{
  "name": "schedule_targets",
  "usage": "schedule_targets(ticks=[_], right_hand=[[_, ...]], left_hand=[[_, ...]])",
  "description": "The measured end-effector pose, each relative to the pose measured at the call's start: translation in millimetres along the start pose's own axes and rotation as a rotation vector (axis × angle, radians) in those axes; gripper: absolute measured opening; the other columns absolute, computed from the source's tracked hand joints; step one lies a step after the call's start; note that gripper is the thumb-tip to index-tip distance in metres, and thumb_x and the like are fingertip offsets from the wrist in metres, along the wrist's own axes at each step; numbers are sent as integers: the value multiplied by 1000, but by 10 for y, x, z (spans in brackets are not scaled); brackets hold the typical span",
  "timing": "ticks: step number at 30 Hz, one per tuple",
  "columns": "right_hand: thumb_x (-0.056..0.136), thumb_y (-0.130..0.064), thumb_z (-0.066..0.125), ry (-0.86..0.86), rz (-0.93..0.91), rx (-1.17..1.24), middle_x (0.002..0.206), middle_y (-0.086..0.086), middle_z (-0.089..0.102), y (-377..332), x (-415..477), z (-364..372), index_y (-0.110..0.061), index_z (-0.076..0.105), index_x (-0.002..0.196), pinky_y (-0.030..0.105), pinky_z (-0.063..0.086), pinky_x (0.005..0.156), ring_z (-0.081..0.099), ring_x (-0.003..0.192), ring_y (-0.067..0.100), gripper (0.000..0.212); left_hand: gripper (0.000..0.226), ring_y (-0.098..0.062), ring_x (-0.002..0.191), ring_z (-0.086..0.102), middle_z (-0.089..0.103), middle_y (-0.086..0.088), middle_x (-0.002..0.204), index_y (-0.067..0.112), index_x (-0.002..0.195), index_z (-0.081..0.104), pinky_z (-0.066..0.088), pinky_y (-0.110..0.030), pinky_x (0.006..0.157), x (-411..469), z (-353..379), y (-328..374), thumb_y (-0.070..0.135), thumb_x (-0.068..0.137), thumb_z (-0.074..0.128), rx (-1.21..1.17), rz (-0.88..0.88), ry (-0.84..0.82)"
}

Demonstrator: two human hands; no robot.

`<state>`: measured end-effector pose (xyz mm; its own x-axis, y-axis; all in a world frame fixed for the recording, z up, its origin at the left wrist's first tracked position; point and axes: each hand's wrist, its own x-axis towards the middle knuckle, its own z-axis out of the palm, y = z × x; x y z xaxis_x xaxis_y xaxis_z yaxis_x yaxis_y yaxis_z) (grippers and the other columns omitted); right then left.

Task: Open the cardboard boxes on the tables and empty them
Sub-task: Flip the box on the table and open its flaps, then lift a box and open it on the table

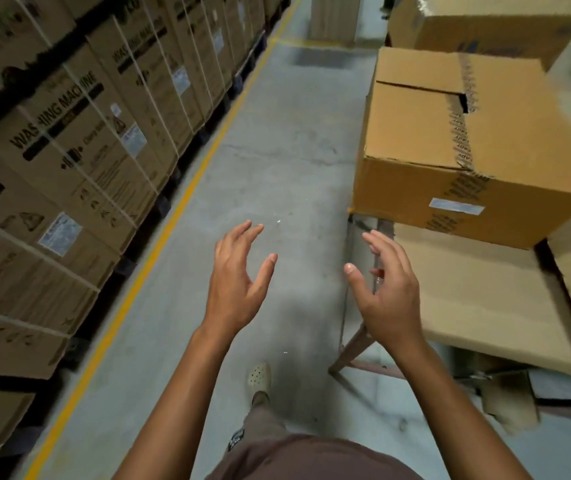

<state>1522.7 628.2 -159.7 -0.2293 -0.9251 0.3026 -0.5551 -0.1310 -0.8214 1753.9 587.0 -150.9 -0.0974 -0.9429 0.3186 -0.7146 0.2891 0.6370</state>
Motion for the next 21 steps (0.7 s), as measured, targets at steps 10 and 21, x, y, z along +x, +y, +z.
schedule_targets(ticks=[10,21], right_hand=[[93,-31,64,359,110,-56,145,-1,49,-309,1183,172,-19,56,138,39,55,96,52,127,16,48],[95,-33,65,590,185,-268,147,1,46,-27,2255,-427,-24,55,138,51,51,99,48,132,20,46]], left_hand=[[49,-20,133,43,49,-4,144,17,138,53,23,-13,104,1842,144,-167,42,96,54,-84,332,-183],[55,-25,140,36,43,-7,149,19,142,50,36,-41,110,3391,1071,593,48,95,50,-140,534,-324]])
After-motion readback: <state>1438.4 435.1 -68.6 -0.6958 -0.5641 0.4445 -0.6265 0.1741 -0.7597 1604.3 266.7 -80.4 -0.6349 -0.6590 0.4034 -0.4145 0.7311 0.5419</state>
